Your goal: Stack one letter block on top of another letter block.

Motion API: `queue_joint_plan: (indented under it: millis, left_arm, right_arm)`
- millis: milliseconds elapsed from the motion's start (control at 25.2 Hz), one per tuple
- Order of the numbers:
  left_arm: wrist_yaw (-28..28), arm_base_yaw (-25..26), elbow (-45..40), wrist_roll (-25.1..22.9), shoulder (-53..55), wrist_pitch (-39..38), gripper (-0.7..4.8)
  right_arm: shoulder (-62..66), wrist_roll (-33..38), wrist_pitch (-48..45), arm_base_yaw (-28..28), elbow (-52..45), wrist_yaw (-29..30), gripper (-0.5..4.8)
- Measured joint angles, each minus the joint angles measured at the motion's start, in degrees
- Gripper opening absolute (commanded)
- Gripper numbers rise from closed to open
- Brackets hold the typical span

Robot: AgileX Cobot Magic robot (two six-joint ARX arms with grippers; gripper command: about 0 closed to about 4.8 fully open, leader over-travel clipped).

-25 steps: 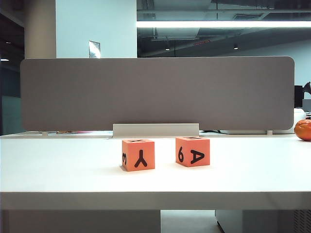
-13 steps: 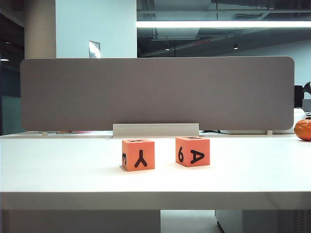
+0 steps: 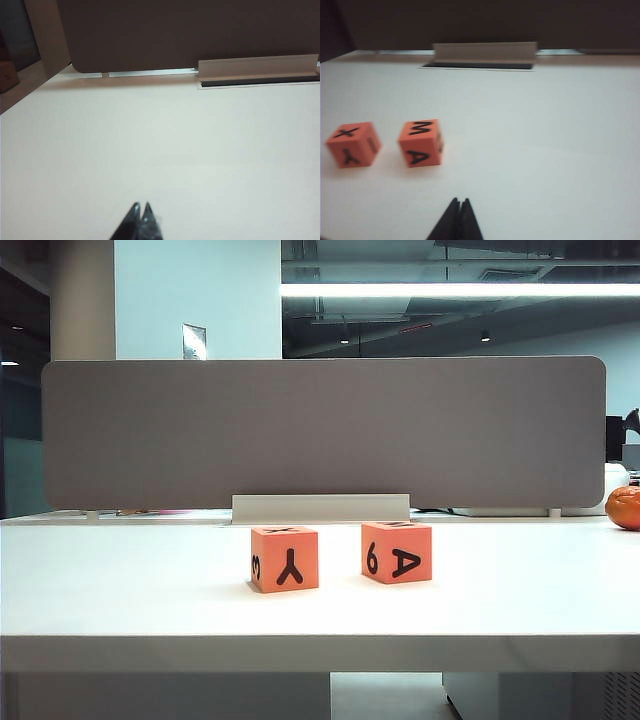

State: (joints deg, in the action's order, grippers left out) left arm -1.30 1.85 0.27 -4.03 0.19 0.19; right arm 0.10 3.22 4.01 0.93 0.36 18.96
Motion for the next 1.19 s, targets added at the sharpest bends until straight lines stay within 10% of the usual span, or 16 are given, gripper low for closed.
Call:
queue_joint_plan:
  millis: [556, 1192]
  left_arm:
    - [-4.63, 0.00, 0.00, 1.33, 0.00, -0.07, -0.06]
    - [-12.87, 0.00, 4.68, 13.84, 1.70, 5.73, -0.06]
  right_arm:
    - [0.00, 7.08, 4.04, -0.15, 0.00, 15.10, 0.00]
    - [0.00, 7.48, 4.02, -0.22, 0.00, 15.56, 0.00]
